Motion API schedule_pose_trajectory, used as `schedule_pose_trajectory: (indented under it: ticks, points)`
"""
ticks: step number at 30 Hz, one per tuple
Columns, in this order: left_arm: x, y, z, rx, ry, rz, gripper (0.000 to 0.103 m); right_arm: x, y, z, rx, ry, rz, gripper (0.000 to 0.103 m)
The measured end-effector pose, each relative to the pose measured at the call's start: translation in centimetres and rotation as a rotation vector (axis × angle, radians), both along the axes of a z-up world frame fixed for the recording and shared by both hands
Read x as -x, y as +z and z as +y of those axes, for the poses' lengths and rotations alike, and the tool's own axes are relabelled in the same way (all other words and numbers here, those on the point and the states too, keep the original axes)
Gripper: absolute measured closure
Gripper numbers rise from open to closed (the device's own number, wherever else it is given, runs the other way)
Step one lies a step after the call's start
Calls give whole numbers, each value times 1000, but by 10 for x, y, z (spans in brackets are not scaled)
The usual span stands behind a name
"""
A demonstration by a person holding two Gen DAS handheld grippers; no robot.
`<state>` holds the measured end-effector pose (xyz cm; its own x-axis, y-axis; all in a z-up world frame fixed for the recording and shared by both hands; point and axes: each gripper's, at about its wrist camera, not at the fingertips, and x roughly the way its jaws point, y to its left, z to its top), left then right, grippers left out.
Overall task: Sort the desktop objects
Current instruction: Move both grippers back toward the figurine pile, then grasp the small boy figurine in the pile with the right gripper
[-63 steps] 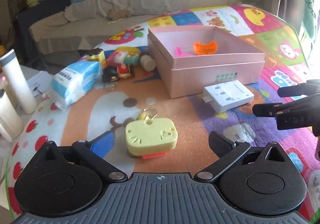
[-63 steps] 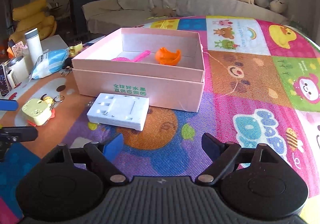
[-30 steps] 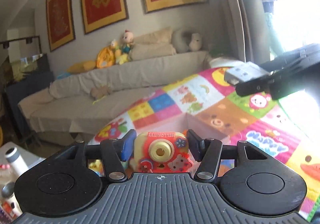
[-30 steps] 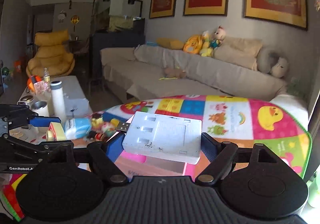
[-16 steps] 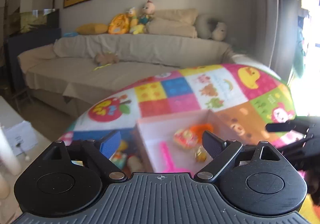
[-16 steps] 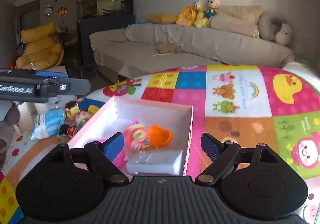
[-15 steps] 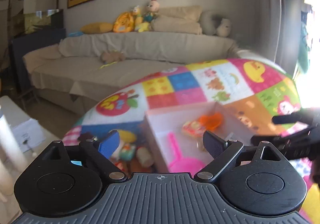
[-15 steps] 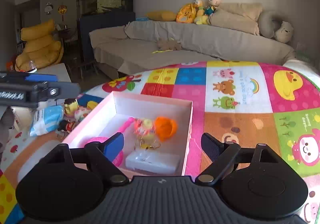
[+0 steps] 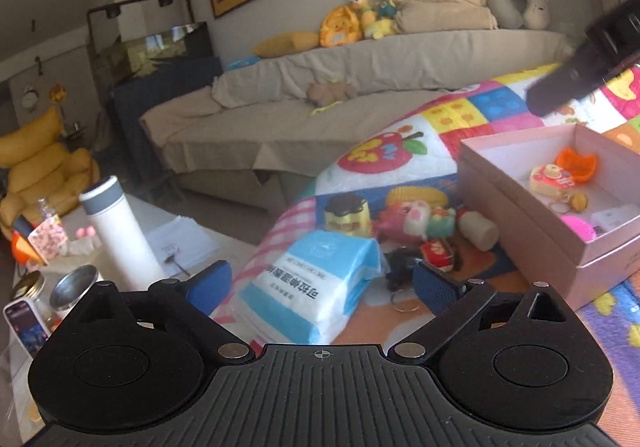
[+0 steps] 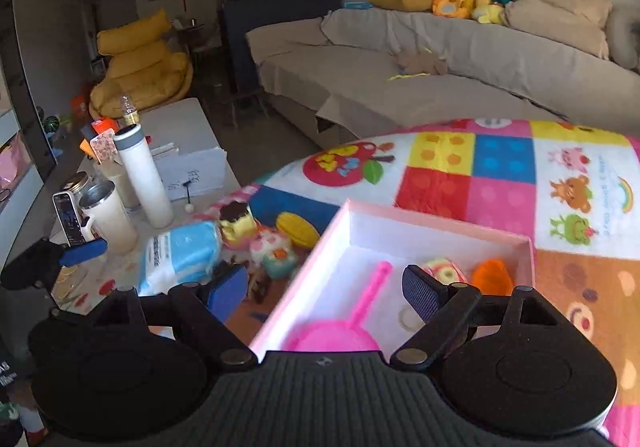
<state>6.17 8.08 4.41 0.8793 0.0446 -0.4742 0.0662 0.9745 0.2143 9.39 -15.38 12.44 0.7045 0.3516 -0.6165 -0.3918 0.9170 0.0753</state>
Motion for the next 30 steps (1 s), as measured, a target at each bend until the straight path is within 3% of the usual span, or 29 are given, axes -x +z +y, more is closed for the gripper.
schedule_pose_trajectory:
  ticks: [2,4,5,13,17,19,21,24,30]
  points:
    - [-20,-10,10,-12,-9,55,2,-20,6,29,39,45,-15,20]
    - [-33,-19,19,6,-20,93,2,-45,6,56,65,90,18,44]
    - [-37,-21,23,19,-27,104,2,-61,4,69,71,102,54,46]
    - [-46,-31,45,141,-108,149,2,-164,-60,142,251,33,231,47]
    - [-50,-34,55,191,-84,157,2,-185,-80,147,242,-4,347,60]
    - [-48,-32,56,192,-83,146,5,-180,-85,151,253,18,367,65]
    - [-42,-29,53,167,-79,134,22,-169,-87,154,271,49,370,69]
    - [-23,-24,53,160,-90,129,35,-142,-85,156,265,106,384,70]
    - [48,-19,43,166,-159,170,43,-54,-79,155,298,269,373,70]
